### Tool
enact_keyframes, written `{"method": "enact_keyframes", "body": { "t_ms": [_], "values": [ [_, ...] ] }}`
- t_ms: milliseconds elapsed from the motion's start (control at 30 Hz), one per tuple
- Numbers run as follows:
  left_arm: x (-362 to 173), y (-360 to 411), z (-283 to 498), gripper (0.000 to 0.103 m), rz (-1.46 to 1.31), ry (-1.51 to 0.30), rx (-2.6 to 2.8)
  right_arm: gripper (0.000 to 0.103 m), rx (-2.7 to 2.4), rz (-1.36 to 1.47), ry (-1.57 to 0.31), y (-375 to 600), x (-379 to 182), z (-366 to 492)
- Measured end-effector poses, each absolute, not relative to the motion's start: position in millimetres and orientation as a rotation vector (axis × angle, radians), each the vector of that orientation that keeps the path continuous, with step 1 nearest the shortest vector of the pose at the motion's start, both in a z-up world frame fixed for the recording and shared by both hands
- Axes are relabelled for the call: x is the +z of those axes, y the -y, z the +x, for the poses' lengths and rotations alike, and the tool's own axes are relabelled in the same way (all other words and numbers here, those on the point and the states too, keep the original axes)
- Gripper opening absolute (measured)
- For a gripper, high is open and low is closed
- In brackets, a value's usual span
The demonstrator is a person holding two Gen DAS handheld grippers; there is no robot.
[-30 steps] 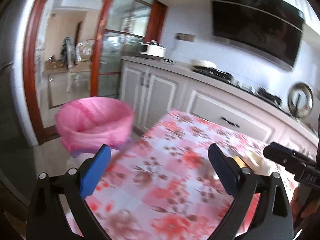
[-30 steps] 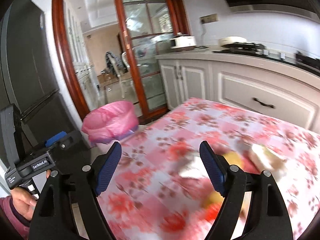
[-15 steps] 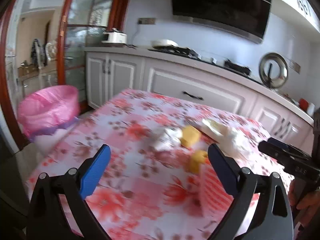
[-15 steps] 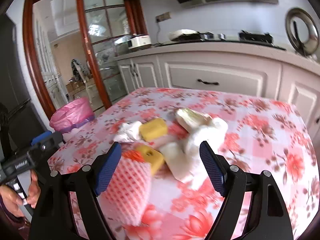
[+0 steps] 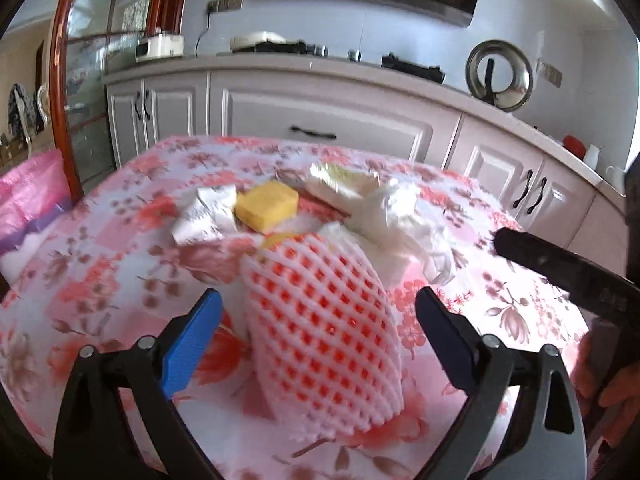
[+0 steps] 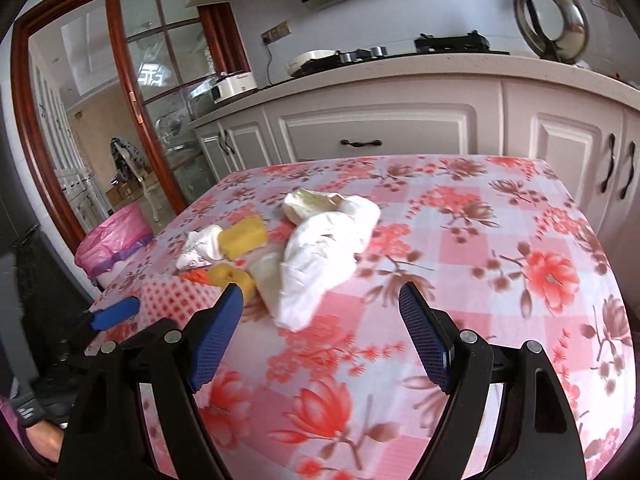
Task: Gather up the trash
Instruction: 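Grasp the pink foam fruit net with the left gripper, then grasp the white plastic bag with the right gripper while the left holds the net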
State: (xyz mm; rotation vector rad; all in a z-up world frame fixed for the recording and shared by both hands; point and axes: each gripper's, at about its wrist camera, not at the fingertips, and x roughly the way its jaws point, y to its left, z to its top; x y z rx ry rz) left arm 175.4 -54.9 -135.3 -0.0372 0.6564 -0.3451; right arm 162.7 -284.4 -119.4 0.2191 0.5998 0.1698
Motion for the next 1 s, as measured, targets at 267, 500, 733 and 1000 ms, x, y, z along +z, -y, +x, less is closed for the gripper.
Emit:
{"method": "enact_keyframes", "body": {
  "t_ms": [267,500,733,1000],
  "values": [
    [-158,64,188,0.035,0.022,-0.721,-0.366,0.076,0.172,0.240,-0.618,288,-127,178],
    [-138,37,178,0.029,0.023,-0.637,-0.343,0.076,0.207,0.208,-0.620,260,-127,210],
    [-124,3,183,0.029,0.012,-0.593,-0.263,0.076,0.203,0.207,-0.651,247,-136,247],
    [-127,-31,194,0.029,-0.052,-0.614,-0.195,0.075,0.172,0.229,-0.701,245,-152,278]
  ]
}}
